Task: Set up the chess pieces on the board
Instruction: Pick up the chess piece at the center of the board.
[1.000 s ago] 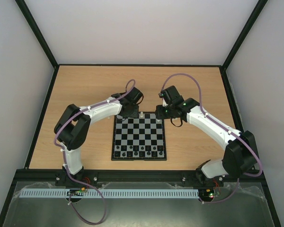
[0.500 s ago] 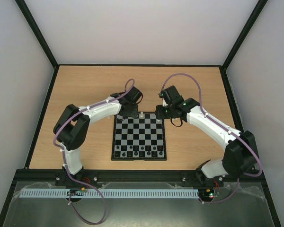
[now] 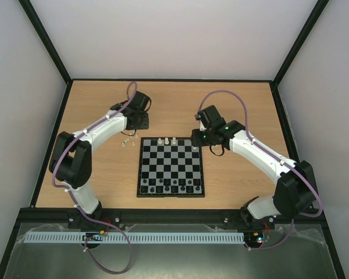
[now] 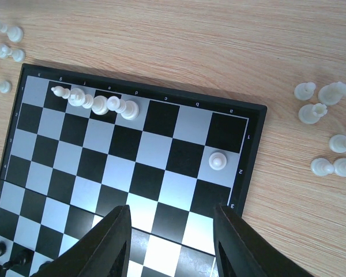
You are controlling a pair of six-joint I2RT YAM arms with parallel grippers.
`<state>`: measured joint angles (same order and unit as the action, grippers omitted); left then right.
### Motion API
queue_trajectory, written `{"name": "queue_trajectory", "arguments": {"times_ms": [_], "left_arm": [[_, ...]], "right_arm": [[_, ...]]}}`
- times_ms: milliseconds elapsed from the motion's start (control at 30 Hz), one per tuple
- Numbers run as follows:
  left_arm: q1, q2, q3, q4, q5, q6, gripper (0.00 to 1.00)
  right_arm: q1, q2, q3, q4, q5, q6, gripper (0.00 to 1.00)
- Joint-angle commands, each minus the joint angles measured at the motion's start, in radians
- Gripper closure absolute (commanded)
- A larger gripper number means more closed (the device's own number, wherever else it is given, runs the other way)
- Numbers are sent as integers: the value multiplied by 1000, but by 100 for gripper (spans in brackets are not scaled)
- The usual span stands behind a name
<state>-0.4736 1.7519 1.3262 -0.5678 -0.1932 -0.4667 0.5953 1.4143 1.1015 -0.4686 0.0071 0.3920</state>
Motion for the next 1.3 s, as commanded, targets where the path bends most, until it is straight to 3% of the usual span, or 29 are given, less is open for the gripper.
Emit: {"name": "queue_trajectory", "arguments": {"times_ms": [0, 300, 633, 900, 1033, 1267], "left_arm": [[73, -5, -23, -13, -48, 11, 53], [126, 109, -11, 22, -64, -5, 54], [126, 200, 13, 59, -34, -4, 63], [125, 230, 21, 62, -32, 0, 88], [123, 219, 27, 51, -40, -1, 96], [23, 139, 122, -56, -77, 5, 98]], "right_arm": [[3, -5, 1, -33, -12, -10, 60], [3, -1, -2, -27, -19, -10, 60], [2, -1, -8, -20, -28, -10, 60], [3, 3, -10, -15, -31, -9, 60], [3, 5, -9, -15, -31, -10, 60], [3, -1, -3, -21, -24, -10, 60]]}}
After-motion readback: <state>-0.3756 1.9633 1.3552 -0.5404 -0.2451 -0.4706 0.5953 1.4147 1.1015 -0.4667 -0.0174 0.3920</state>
